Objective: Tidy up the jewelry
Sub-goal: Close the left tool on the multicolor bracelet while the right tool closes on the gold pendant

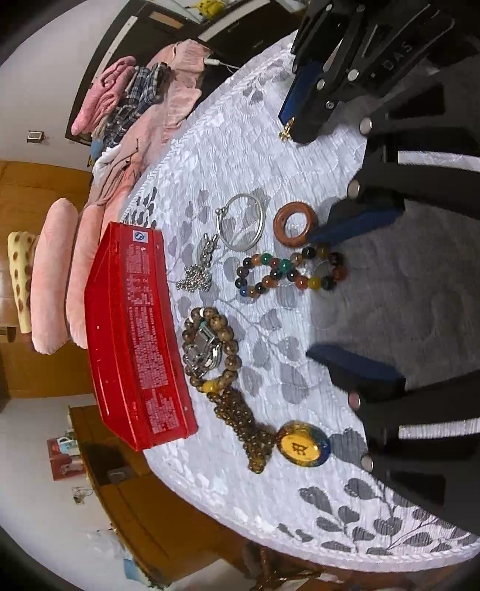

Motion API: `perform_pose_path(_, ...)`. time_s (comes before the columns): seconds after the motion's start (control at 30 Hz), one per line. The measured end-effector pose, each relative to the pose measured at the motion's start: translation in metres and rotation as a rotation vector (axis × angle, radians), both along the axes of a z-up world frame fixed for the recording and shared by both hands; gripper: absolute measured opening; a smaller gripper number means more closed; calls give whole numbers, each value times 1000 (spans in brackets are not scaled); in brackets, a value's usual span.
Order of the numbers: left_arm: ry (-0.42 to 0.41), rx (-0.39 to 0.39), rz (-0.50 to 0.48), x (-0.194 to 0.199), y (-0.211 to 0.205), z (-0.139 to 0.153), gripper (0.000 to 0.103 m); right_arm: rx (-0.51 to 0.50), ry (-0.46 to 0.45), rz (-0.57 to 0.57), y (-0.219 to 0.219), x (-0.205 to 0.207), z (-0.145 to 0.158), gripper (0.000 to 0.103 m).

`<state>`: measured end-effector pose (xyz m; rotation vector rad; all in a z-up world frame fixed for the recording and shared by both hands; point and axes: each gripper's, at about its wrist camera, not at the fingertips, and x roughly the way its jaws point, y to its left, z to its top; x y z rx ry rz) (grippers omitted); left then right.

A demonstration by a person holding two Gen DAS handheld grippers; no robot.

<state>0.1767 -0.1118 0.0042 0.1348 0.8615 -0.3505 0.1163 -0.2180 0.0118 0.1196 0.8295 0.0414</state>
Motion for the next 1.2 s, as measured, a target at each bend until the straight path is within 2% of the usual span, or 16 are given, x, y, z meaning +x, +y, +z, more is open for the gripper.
perform_pose_path(0.03, -4, 1, 10, 1, 1, 0, 42, 1, 0, 0, 0, 0, 0, 19)
perform_pose_path(0.1, -6, -10, 20, 2, 6, 0, 27, 1, 1, 1, 0, 1, 0, 19)
perform_pose_path(0.2, 6, -50, 25, 3, 18, 2, 16, 0, 1, -1, 0, 1, -1, 20)
perform_pose_path(0.23, 8, -58, 33, 2, 22, 2, 8, 0, 1, -1, 0, 1, 0, 20)
perform_pose_path(0.33, 30, -101, 46, 1, 37, 2, 8, 0, 1, 0, 0, 1, -1, 20)
perform_pose_path(0.53, 43, -117, 59, -4, 49, 3, 8, -7, 8, 17, 8, 4, -1, 20)
perform_pose_path(0.63, 41, -109, 52, 0, 46, 2, 12, -21, 16, 16, 11, 6, -1, 22)
perform_pose_path(0.7, 38, -114, 42, 1, 42, 3, 21, -30, 19, 17, 12, 7, -1, 22)
perform_pose_path(0.8, 25, -97, 35, 1, 37, 2, 22, -47, 18, 21, 14, 7, -2, 22)
perform_pose_path(0.83, 22, -94, 35, 1, 36, 2, 21, -50, 19, 22, 14, 7, -2, 20)
perform_pose_path(0.9, 24, -105, 39, 2, 38, 2, 9, -50, 20, 21, 14, 8, -2, 20)
perform_pose_path(1.2, 16, -174, 33, -1, 46, 11, 8, -51, 9, 34, 17, 7, 5, 20)
